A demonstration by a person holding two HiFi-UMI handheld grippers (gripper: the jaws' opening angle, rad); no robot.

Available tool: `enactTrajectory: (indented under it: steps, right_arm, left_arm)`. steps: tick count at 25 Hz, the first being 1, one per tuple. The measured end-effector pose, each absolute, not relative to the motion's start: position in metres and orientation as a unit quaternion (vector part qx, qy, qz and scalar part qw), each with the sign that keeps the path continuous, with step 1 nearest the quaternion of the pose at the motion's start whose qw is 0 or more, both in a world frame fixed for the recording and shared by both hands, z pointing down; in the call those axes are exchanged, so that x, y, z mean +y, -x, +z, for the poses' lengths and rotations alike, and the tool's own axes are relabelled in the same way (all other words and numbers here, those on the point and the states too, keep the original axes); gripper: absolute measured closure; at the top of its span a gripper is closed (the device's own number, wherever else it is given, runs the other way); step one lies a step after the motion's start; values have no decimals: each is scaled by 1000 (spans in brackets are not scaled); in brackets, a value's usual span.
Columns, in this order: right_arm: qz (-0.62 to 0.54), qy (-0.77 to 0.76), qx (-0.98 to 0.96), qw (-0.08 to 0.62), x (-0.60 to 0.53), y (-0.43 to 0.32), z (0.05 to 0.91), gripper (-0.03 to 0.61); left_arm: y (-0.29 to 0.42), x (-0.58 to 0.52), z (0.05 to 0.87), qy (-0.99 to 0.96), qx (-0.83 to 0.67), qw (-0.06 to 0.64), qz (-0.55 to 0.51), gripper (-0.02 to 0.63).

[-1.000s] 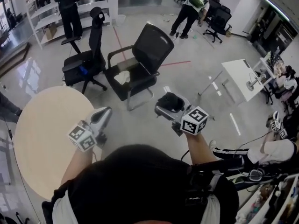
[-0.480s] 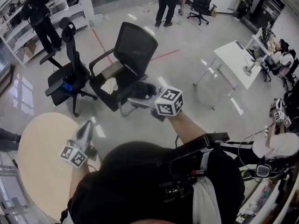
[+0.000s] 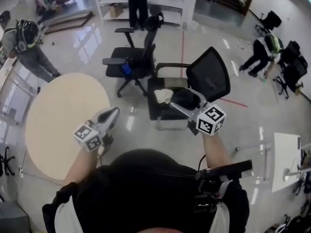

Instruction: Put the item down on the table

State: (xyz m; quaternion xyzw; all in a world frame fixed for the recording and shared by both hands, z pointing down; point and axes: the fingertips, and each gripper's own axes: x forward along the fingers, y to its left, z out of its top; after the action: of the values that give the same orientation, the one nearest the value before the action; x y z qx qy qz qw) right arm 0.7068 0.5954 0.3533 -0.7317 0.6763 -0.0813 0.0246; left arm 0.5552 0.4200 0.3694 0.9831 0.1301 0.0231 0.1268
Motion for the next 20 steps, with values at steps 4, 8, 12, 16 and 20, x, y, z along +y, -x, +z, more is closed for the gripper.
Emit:
enactTrajectory:
  steps: [4, 8, 12, 16, 20]
  right_arm:
    - [-54, 687, 724, 22, 534, -719, 341, 207]
    - [-35, 648, 761, 1, 443, -692, 330, 207]
    - [-16, 606, 794, -35, 309, -631, 319, 207]
    - [-3, 583, 810, -69, 168, -566, 317, 207]
    - [3, 563, 820, -106, 36, -510, 325, 207]
  left_arm:
    - [-529, 370, 350, -994, 52, 91, 4, 615]
    - [-472, 301, 333, -995, -13, 90, -28, 615]
    - [-391, 199, 340, -993, -70, 84, -51, 615]
    - [-319, 93, 355, -988, -106, 91, -61, 615]
    - [-253, -10, 384, -984, -138, 91, -58, 615]
